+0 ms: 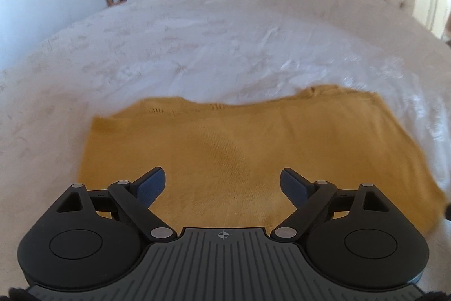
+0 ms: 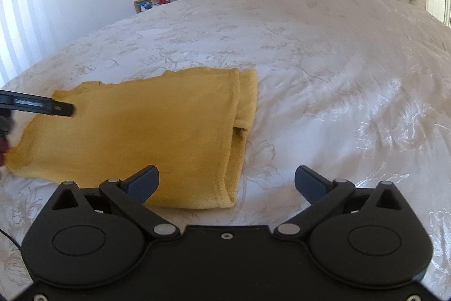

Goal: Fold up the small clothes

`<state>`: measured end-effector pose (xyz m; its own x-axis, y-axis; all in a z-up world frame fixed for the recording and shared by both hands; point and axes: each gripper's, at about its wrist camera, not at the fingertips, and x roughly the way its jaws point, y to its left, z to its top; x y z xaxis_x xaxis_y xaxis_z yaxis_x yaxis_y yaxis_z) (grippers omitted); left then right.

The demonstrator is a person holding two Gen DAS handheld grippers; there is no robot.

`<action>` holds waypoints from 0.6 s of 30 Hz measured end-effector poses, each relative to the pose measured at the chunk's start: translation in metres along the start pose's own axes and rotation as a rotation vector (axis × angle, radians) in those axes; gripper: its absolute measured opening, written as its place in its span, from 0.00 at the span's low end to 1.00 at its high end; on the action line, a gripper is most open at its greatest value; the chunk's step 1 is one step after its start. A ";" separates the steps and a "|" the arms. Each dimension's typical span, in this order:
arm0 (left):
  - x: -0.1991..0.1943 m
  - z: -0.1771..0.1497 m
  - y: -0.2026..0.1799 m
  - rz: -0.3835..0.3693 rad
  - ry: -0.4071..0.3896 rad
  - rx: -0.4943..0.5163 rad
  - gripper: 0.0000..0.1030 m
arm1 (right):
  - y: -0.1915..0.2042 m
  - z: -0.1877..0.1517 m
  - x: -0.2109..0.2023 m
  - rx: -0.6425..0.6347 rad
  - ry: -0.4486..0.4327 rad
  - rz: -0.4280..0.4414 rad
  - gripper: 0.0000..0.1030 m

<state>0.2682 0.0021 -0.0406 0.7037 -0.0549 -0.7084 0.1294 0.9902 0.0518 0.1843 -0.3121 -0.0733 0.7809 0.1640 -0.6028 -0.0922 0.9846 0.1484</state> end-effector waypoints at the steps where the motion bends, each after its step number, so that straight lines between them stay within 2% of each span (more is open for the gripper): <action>1: 0.007 0.001 0.000 0.005 0.015 -0.006 0.86 | 0.000 0.000 0.000 0.000 0.000 0.002 0.99; 3: 0.022 0.000 0.003 0.018 0.053 -0.027 0.86 | 0.001 0.000 0.000 0.001 0.003 0.007 0.99; 4: 0.030 -0.001 0.004 0.024 0.071 -0.039 0.89 | 0.001 0.000 0.000 0.003 0.005 0.010 0.99; 5: 0.036 -0.003 0.006 0.027 0.078 -0.047 0.96 | 0.001 0.000 0.000 0.005 0.007 0.013 0.99; 7: 0.043 -0.005 0.005 0.038 0.069 -0.038 1.00 | 0.001 0.001 0.000 0.012 0.008 0.021 0.99; 18: 0.037 0.003 0.007 0.035 0.051 -0.011 0.99 | 0.003 -0.002 -0.002 0.035 0.017 0.050 0.99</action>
<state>0.2971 0.0068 -0.0649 0.6714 -0.0140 -0.7410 0.0973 0.9928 0.0694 0.1813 -0.3094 -0.0737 0.7654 0.2142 -0.6069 -0.1092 0.9725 0.2055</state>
